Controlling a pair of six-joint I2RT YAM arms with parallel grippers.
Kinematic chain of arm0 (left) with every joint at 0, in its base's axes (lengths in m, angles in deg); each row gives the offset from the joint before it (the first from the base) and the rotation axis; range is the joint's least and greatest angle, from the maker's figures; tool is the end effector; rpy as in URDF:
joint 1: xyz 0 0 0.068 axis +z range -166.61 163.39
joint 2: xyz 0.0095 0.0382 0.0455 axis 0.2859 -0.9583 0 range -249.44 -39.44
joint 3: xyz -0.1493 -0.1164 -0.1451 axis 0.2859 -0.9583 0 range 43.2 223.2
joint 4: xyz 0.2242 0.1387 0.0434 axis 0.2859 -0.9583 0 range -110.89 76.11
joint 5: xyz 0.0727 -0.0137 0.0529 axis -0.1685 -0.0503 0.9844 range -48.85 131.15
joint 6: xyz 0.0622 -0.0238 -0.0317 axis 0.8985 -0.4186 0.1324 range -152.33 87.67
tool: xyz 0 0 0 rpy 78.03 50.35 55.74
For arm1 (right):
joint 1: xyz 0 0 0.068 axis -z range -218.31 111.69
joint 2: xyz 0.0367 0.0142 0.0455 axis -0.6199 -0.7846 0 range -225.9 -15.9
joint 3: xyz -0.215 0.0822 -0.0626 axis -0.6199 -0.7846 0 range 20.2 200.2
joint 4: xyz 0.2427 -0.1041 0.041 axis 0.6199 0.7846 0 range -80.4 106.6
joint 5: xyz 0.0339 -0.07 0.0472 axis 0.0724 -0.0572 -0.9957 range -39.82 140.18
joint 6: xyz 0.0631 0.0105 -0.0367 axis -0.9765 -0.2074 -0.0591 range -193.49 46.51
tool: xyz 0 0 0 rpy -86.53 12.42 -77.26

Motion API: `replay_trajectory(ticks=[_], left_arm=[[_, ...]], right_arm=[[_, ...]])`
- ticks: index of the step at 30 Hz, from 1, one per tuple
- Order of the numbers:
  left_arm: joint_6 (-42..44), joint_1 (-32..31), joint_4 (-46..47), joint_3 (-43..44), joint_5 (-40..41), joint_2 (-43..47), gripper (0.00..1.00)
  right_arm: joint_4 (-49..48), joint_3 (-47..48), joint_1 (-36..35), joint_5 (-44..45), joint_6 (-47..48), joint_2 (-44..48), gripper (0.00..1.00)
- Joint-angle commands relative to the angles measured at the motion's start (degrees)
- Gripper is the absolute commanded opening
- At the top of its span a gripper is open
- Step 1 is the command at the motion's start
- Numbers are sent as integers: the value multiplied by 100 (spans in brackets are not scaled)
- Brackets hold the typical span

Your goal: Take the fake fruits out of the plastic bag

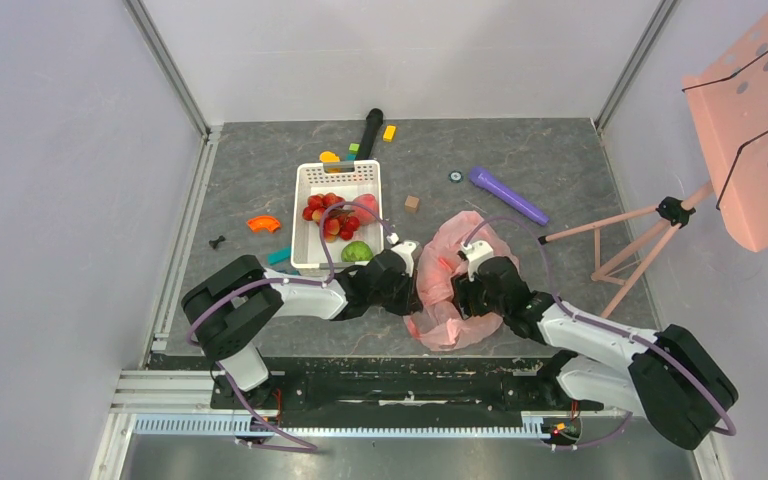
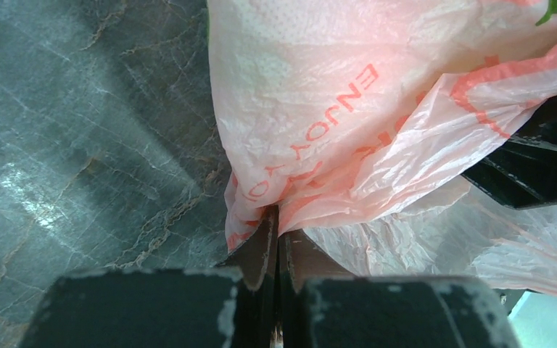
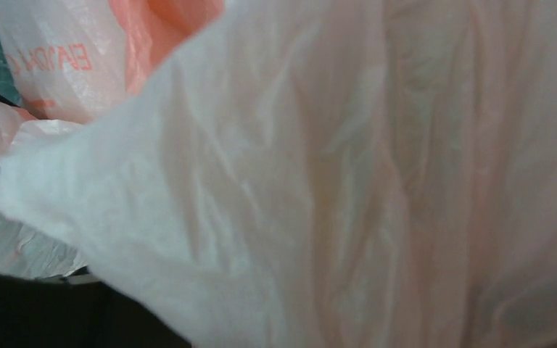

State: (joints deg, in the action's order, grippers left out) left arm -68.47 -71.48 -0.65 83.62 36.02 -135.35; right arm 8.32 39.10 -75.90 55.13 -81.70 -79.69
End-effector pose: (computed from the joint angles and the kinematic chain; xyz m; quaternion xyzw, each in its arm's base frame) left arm 0.1885 -0.2776 0.0767 0.1665 0.8984 -0.3171 0.2542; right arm 0.1914 0.1407 0.0902 -0.2164 0.8926 0.1166 0.3779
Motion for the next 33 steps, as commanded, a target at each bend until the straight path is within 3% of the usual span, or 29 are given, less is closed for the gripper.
replay_trajectory(ticks=[1, 8, 16, 26, 30, 33], left_arm=[[126, 69, -431, -162, 143, 29, 2], [96, 99, -427, -150, 131, 17, 2], [84, 108, -442, -123, 135, -6, 2], [100, 111, -488, -175, 130, 69, 2], [168, 109, -580, -162, 172, 127, 2], [197, 111, -619, -210, 251, 194, 2]], right_arm=[[110, 245, 29, -57, 55, 357, 53], [919, 673, 32, -274, 26, 1730, 52], [1669, 949, 31, -474, -75, 2650, 55], [1457, 999, 27, -682, -203, 3708, 59], [1480, 1123, 30, -237, -331, 3942, 60], [1457, 1153, 27, 22, -447, 4114, 66]])
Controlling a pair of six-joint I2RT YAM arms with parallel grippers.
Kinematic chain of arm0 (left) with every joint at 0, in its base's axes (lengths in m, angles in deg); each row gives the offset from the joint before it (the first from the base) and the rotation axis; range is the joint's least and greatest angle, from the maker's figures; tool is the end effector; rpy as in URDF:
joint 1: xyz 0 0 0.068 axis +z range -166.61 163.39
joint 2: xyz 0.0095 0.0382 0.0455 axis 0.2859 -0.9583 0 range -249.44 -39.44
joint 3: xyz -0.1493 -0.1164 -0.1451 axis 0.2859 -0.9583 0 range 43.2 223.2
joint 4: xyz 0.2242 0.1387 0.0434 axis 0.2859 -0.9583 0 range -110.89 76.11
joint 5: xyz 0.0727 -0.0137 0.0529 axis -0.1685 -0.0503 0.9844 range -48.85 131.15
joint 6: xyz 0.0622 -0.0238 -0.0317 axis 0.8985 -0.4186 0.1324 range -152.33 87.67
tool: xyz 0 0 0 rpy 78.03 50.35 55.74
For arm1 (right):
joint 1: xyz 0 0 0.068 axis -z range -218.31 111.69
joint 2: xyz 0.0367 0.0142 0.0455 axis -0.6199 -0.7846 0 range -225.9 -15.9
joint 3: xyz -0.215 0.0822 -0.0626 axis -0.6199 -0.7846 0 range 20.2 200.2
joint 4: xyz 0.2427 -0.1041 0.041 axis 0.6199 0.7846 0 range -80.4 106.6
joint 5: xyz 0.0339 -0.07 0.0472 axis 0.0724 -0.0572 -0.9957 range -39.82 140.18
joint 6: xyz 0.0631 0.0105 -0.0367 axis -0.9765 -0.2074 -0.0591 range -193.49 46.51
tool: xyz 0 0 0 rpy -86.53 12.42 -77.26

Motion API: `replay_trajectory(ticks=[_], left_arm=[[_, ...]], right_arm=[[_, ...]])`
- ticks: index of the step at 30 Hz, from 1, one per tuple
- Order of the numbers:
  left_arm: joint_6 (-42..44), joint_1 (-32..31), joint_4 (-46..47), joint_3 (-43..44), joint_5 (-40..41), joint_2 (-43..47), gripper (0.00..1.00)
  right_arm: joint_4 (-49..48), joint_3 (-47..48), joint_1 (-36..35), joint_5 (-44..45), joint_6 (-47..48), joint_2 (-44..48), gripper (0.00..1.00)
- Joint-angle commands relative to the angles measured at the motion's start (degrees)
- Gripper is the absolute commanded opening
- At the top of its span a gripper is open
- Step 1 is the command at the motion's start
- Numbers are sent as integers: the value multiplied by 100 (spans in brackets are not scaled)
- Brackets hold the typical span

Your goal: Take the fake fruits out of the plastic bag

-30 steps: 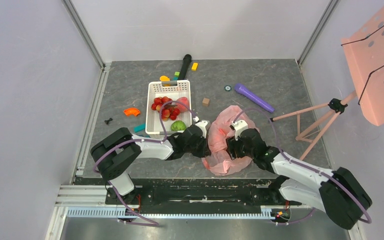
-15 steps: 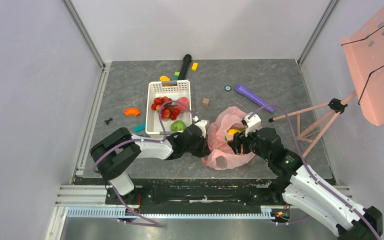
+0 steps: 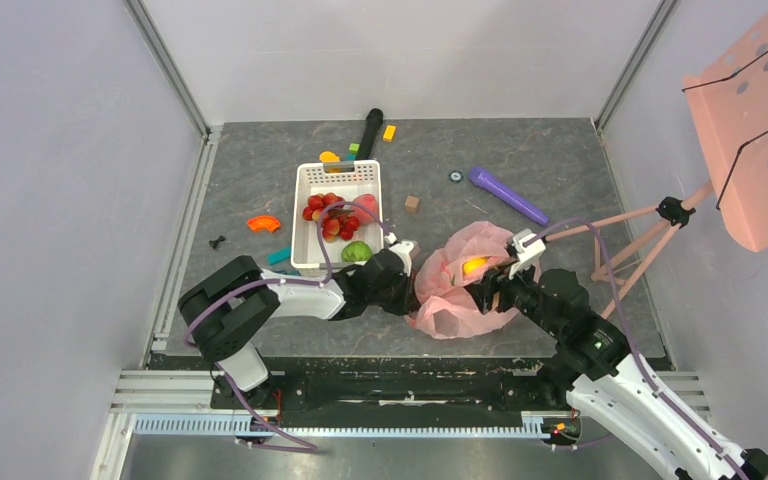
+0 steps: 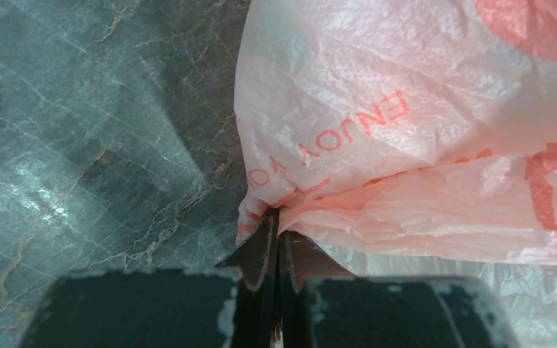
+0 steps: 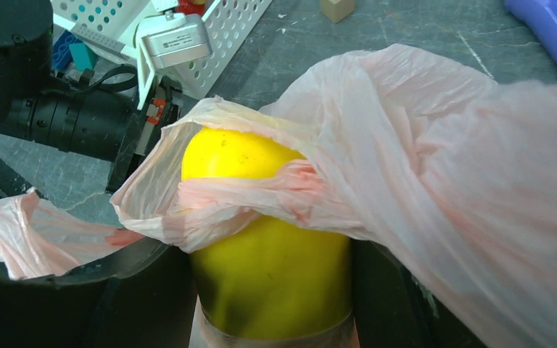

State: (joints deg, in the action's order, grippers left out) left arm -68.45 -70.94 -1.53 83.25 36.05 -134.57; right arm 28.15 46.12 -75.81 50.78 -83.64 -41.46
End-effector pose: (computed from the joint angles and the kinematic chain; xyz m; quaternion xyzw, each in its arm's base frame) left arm 0.1896 -0.2737 0.0775 0.1624 0.9008 -0.3131 0.2532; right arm 0.1540 0.1174 0.2313 -0.1885 0.7878 0.2330 0.5381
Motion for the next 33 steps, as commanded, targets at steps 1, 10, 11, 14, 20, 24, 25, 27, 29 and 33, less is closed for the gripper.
replay_trajectory(ticks=[1, 10, 11, 14, 20, 24, 25, 27, 29, 33], left_arm=[[193, 54, -541, -189, 278, 125, 2], [144, 54, -577, -217, 326, 56, 2], [147, 58, -577, -216, 326, 52, 2], [150, 54, -577, -195, 308, 76, 2], [151, 54, -655, -20, 263, 276, 2], [192, 56, -861, 285, 282, 582, 2], [222, 69, -941, 402, 326, 648, 2], [248, 140, -1074, 608, 421, 813, 2], [271, 308, -1196, 812, 476, 942, 2], [278, 866, -1432, 1168, 380, 1088, 2]], right_arm=[[-498, 465, 23, 561, -310, 361, 66], [-13, 745, 23, 1814, -844, 912, 69], [39, 786, 23, 1828, -856, 901, 69], [207, 940, 21, 1607, -841, 689, 68], [752, 1398, 21, -409, -609, -427, 65], [1228, 1318, 23, -1342, -576, -1050, 60], [1295, 1228, 18, -1460, -574, -1098, 60], [1362, 1065, 21, -1730, -554, -1142, 59], [1429, 1021, 22, -1846, -551, -1129, 58], [1507, 1110, 23, -2138, -510, -1057, 57]])
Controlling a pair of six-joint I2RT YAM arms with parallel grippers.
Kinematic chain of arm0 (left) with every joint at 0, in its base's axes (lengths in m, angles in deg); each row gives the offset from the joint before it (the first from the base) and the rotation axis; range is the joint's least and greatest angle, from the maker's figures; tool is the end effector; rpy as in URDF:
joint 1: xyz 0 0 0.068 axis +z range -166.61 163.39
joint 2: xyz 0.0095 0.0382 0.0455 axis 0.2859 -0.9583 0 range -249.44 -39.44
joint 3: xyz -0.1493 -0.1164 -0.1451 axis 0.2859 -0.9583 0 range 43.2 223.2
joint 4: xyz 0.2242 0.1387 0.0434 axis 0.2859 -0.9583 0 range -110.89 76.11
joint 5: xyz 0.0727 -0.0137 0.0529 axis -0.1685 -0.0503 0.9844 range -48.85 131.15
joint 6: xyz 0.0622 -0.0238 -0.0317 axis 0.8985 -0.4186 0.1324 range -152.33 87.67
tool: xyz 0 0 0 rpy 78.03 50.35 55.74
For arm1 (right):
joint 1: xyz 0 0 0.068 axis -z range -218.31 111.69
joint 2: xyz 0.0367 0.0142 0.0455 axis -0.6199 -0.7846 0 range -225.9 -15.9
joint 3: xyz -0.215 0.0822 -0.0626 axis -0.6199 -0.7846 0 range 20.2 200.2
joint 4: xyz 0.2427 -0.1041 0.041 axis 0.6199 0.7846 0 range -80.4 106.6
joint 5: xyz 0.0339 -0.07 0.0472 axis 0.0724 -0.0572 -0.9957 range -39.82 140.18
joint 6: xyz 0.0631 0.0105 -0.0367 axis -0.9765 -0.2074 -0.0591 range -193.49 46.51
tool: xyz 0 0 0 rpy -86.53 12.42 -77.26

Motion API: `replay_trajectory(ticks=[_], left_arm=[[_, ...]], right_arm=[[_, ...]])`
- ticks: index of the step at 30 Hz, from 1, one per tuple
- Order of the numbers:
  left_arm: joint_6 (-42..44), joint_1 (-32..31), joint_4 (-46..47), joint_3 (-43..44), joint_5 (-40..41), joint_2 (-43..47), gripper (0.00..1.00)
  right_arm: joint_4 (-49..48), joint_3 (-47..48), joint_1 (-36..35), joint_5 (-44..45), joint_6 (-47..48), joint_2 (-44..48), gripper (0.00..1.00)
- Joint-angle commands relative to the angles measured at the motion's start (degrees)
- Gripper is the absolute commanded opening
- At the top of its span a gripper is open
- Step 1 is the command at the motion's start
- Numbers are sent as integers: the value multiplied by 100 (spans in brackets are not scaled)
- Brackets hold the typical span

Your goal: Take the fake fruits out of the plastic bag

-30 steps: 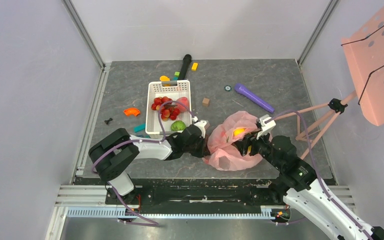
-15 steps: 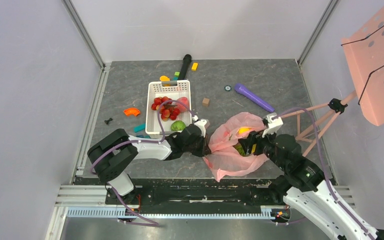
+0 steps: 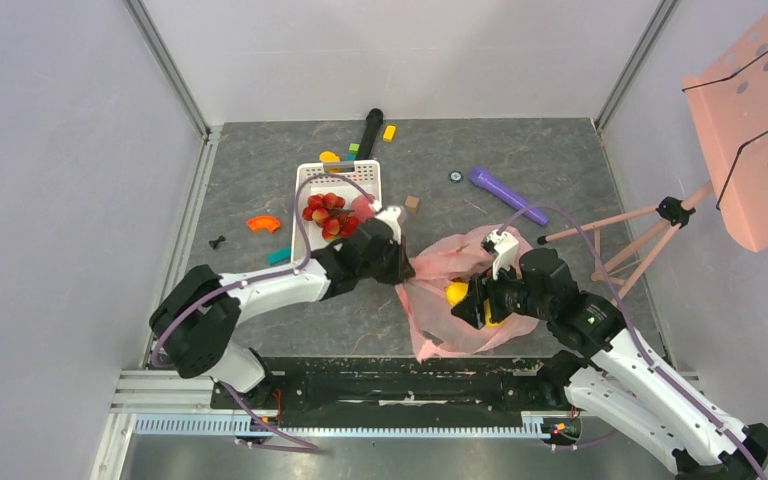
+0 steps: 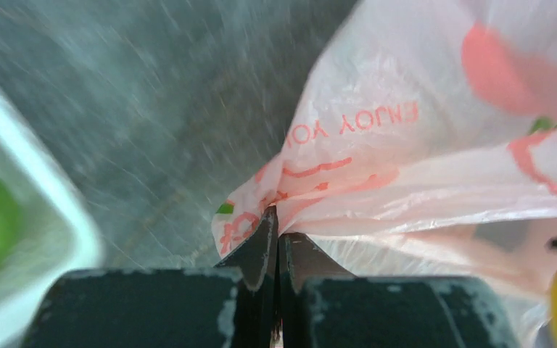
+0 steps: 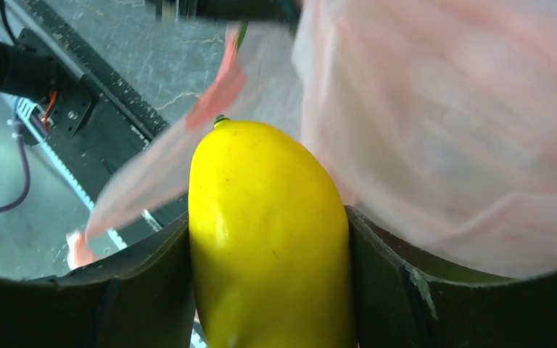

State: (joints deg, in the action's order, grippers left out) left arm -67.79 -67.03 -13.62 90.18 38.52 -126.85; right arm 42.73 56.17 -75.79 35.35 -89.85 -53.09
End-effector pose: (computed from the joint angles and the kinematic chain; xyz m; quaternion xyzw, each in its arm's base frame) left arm 0.2165 -0.2665 0.1370 0.1276 0.8977 -0.3022 0.2942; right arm 0.1497 0.1347 0.2308 -0.2199 0.8511 0.3113 0.3610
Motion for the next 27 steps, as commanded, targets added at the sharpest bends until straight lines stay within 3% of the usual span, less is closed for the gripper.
replay_trajectory(ticks=[1, 6, 14, 21, 27], left_arm=[[253, 566, -281, 564, 153, 321, 2], [371, 702, -335, 601, -1, 231, 2], [27, 348, 364, -515, -281, 336, 2], [-507, -280, 805, -1706, 235, 1013, 2], [-635, -355, 1242, -2653, 412, 1857, 2]], right_arm=[[77, 156, 16, -701, 139, 105, 58], [-352, 381, 20, -1396, -6, 254, 57], [-2588, 914, 20, -1896, -1121, -97, 50], [-2713, 2071, 21, -879, -747, -1642, 50], [-2685, 3112, 12, -553, -37, -3602, 47]])
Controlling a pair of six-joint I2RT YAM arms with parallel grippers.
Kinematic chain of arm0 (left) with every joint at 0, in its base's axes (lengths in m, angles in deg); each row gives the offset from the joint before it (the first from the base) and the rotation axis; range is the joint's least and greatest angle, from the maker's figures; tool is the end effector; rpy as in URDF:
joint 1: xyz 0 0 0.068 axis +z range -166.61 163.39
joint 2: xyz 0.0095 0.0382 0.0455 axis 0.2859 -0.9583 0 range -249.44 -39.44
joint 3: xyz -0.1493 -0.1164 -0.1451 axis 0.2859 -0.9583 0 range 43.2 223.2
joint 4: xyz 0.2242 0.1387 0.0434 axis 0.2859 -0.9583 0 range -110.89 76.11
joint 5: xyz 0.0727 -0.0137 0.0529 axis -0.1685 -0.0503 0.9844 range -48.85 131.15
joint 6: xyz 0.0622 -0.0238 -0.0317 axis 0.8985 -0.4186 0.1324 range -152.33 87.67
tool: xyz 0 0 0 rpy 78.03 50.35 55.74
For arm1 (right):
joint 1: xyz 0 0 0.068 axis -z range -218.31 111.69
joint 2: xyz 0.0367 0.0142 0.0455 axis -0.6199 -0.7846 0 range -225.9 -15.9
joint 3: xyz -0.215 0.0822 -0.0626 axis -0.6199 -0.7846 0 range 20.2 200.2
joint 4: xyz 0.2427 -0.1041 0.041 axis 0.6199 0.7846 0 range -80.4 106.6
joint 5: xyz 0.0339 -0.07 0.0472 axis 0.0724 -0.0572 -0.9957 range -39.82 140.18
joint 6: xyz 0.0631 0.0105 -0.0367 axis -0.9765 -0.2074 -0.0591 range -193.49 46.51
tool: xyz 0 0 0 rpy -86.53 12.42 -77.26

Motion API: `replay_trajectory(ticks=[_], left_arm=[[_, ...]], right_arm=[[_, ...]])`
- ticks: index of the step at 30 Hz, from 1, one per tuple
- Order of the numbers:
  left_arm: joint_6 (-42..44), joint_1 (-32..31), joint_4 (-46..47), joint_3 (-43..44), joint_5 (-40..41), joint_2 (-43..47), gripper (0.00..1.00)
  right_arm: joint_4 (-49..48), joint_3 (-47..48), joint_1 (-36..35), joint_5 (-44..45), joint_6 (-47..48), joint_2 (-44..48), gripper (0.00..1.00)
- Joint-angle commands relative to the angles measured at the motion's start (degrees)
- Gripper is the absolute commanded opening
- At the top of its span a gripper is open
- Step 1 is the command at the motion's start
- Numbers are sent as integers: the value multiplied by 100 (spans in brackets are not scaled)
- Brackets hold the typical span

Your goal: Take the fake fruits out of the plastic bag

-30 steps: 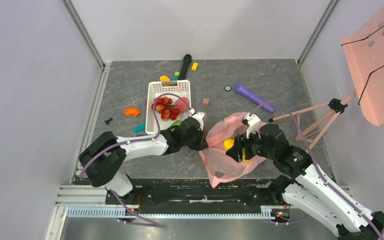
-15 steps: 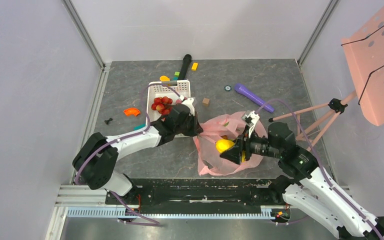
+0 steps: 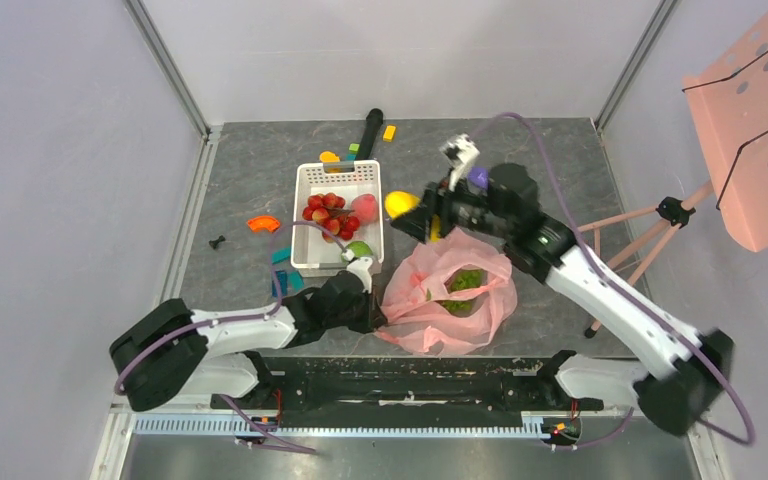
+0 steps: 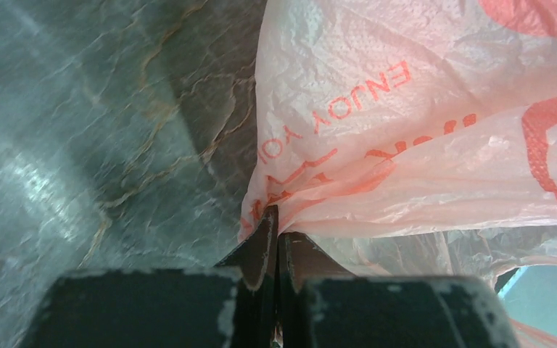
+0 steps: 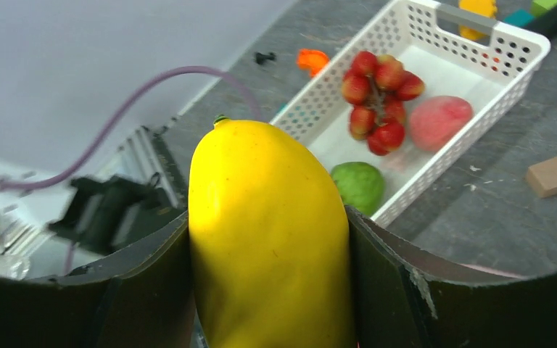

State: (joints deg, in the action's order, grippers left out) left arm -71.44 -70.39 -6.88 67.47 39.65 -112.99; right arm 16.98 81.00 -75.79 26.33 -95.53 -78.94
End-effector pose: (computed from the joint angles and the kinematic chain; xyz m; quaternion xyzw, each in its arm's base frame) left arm 0.1552 -0.2148 0.0901 0.1220 0.9062 -0.3015 0.2701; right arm 0.2216 0.2013 0.3454 -0.2325 0.7228 0.4504 0.4697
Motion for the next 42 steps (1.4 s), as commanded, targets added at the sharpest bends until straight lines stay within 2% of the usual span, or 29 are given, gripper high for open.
replay_trajectory(ticks=[1, 8, 15, 18, 25, 30, 31, 35, 42], left_arm=[[-249, -17, 573, -478, 291, 573, 2], [-319, -14, 260, -918, 438, 1248, 2], [-335, -10, -167, -1128, 707, 1925, 2], [-287, -9, -279, -1188, 750, 2199, 4], [-254, 0, -603, -1192, 852, 2434, 5], [-303, 0, -602, -1241, 829, 2435, 5], [-299, 6, -604, -1236, 834, 2435, 6], [-284, 8, -660, -1190, 895, 2452, 6], [-259, 8, -663, -1090, 959, 2344, 4]], right_arm=[[-161, 848, 10, 344, 605, -1399, 46], [-242, 2630, -14, 592, 1055, -3659, 46], [235, 5041, -10, 460, 2457, -5903, 52], [181, 5577, -2, 434, 2860, -6533, 54], [-604, 5462, -29, 403, 3351, -7052, 61], [-645, 5752, -211, 791, 3730, -7449, 65], [-653, 5800, -231, 843, 3771, -7496, 69], [-694, 5797, -249, 947, 3769, -7561, 98], [-861, 5167, -249, 1181, 3885, -6567, 98]])
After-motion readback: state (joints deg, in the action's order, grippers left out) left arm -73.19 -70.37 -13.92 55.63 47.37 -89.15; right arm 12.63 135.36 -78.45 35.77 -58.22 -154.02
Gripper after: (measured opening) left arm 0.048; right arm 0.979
